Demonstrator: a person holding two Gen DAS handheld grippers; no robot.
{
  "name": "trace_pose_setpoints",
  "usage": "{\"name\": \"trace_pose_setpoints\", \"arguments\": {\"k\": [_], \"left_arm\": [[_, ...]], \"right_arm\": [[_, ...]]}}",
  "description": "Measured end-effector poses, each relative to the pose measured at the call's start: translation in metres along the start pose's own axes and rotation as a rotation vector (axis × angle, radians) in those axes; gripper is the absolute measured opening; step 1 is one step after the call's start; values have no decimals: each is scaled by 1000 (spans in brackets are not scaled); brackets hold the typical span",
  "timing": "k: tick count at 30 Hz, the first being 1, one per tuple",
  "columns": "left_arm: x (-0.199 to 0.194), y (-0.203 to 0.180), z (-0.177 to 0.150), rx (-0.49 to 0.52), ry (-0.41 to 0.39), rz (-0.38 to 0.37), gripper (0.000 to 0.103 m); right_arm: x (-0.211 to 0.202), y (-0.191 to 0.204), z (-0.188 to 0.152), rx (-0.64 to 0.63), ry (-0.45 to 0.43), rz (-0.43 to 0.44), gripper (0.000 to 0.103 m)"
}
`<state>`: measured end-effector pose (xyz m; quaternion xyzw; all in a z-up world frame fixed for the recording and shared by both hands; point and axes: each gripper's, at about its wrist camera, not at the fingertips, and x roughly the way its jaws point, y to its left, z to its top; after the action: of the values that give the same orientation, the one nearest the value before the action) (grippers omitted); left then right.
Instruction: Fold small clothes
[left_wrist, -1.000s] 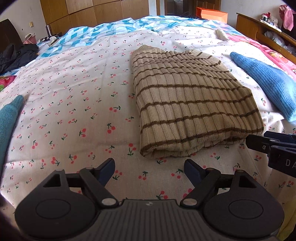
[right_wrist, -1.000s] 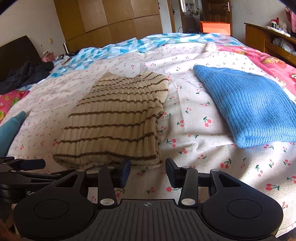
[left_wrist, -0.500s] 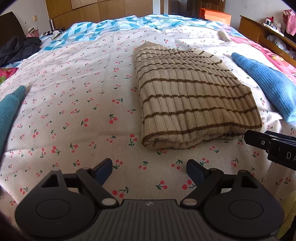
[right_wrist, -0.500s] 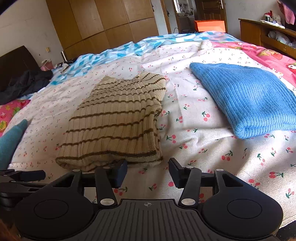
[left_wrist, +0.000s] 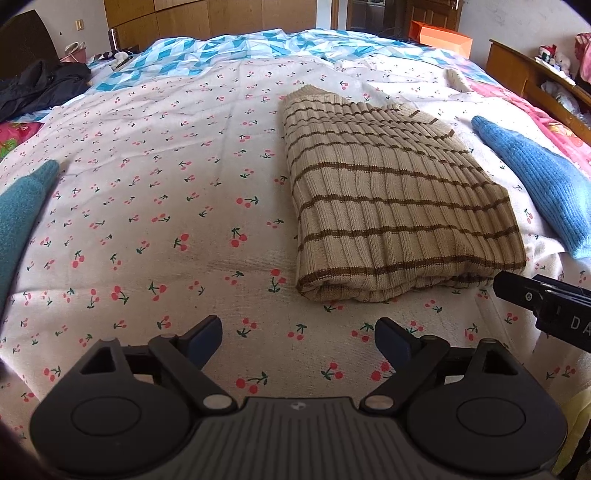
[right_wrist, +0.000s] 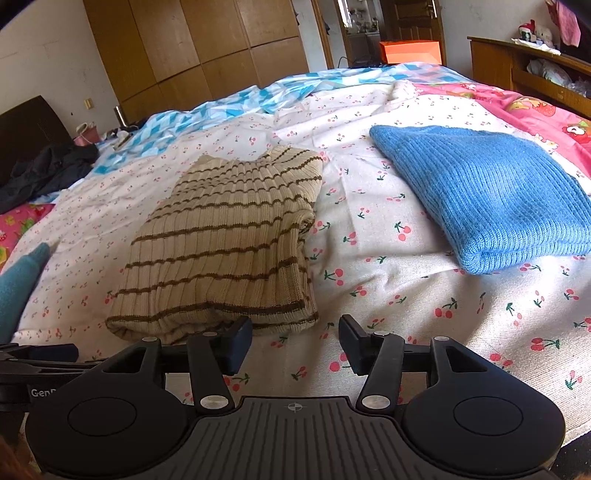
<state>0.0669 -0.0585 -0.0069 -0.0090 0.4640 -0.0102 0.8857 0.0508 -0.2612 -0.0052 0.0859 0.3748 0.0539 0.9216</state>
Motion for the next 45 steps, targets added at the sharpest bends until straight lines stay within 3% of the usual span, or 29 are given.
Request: {"name": "trace_pose_setpoints", "arguments": {"k": [15, 21, 27, 31, 45], "left_arm": [[-1, -5, 1, 13, 6, 1, 97], [8, -9, -2, 34, 59, -28, 97], [9, -15, -4, 48, 61, -16, 97], [15, -11, -3, 21, 89, -20, 103], [27, -5, -5, -38, 154, -59, 103]], "right_arm": [[0, 3, -1, -14, 0, 9, 56], [1, 1, -1, -7, 8, 18, 57], [2, -3, 0, 19, 11, 31, 57], [2, -5, 0, 39, 15, 40, 57], [3, -7, 0, 55, 22, 49, 57]]}}
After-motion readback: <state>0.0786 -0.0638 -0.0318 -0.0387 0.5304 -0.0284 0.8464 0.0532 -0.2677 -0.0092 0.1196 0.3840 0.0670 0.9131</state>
